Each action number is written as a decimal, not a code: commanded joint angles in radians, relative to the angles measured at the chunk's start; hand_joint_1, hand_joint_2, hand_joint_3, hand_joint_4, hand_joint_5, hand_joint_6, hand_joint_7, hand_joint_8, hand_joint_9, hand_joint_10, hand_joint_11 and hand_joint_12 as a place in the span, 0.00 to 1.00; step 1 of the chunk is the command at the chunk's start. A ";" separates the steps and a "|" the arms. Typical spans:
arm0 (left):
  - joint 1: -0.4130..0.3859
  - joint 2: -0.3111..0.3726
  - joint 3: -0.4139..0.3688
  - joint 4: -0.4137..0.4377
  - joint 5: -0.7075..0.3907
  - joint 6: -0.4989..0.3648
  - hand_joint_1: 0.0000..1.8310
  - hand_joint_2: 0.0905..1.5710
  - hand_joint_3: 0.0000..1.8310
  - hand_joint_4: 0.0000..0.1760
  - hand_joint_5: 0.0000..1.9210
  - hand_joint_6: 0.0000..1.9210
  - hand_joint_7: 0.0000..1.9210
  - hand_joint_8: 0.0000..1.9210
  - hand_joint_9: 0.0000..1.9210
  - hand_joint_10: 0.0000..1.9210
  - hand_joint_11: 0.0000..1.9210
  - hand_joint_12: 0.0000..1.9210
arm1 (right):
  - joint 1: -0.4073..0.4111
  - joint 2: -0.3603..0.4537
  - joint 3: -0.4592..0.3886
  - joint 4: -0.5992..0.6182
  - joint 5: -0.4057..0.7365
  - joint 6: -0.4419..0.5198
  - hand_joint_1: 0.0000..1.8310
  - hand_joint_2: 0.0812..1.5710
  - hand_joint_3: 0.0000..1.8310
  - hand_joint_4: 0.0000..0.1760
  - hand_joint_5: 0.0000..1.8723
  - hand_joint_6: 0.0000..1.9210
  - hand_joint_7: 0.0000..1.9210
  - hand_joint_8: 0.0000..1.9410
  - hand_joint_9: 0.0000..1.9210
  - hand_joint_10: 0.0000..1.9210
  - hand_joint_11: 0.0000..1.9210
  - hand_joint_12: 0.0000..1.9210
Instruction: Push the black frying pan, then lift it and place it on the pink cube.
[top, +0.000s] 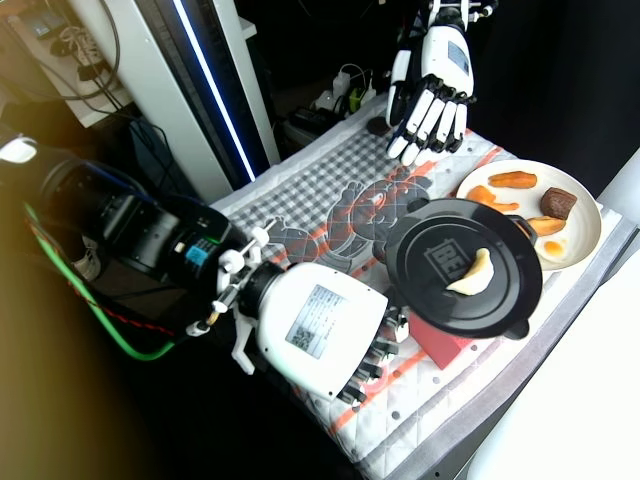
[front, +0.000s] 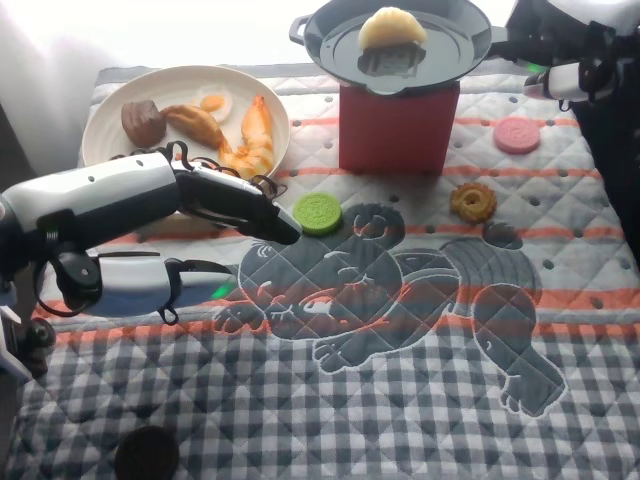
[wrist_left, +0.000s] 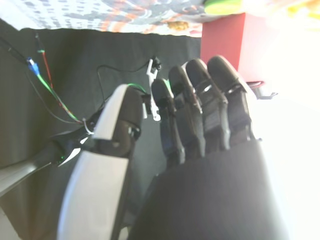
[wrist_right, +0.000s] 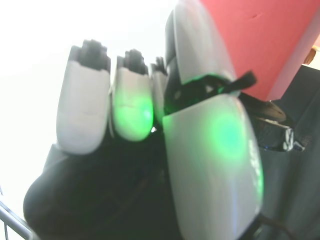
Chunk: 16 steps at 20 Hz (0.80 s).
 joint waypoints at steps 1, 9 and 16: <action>-0.007 0.001 0.002 -0.024 -0.113 -0.008 0.60 0.83 0.00 0.00 0.30 0.12 0.32 0.02 0.14 0.42 0.00 0.69 | 0.018 0.005 0.007 -0.006 0.103 0.001 0.84 0.81 0.00 1.00 0.74 1.00 0.75 1.00 0.80 1.00 0.83 1.00; 0.007 0.010 0.002 -0.047 -0.128 -0.011 0.61 0.82 0.00 0.00 0.31 0.10 0.32 0.01 0.15 0.41 0.00 0.72 | -0.005 0.012 -0.001 0.042 0.094 -0.003 0.48 0.85 0.00 0.00 0.01 0.61 0.03 0.72 0.06 0.86 0.06 1.00; 0.018 0.018 -0.002 -0.064 -0.135 -0.011 0.62 0.81 0.00 0.00 0.31 0.10 0.32 0.01 0.15 0.43 0.00 0.82 | -0.032 0.071 -0.060 0.048 0.094 -0.007 0.29 0.80 0.00 0.80 0.00 0.00 0.00 0.02 0.00 0.03 0.00 0.22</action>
